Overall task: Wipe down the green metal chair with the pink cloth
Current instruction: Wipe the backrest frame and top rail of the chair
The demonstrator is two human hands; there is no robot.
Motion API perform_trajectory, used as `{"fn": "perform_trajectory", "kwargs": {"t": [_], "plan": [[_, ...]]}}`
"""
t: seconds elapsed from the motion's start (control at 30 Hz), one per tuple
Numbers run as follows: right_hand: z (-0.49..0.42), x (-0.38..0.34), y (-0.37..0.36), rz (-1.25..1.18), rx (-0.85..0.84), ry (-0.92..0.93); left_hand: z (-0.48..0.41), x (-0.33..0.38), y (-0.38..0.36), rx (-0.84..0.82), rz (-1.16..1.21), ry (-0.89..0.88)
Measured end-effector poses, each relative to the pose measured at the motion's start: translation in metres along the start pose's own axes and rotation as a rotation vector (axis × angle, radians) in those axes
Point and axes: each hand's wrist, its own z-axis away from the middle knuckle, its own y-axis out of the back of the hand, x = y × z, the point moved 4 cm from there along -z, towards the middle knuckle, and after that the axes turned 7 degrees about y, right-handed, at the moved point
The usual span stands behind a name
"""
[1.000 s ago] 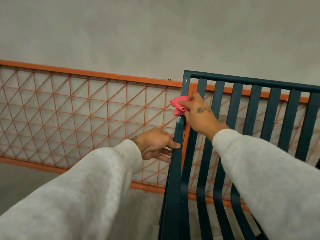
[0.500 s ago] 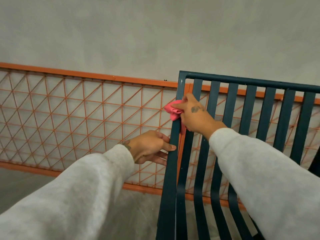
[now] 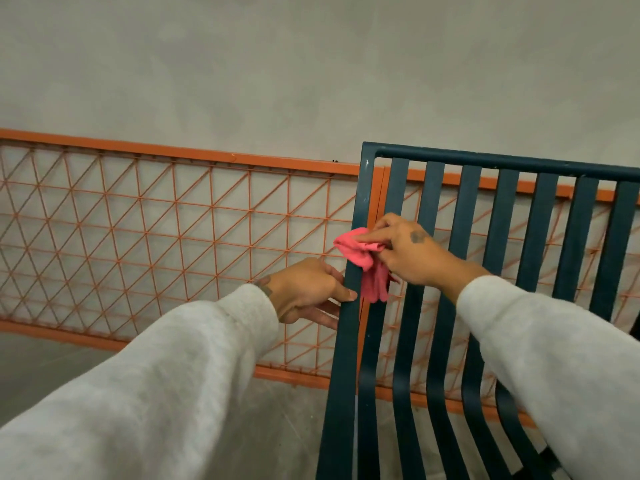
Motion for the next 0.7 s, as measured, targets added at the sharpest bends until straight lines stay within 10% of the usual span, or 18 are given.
{"fn": "perform_trajectory", "kwargs": {"t": [0.3, 0.7], "plan": [[0.028, -0.001, -0.002, -0.157, -0.154, 0.034, -0.012, 0.011, 0.000, 0.062, -0.019, -0.051], [-0.032, 0.013, 0.089, 0.065, 0.342, -0.035, -0.038, 0.013, -0.032, 0.585, -0.267, -0.413]]}}
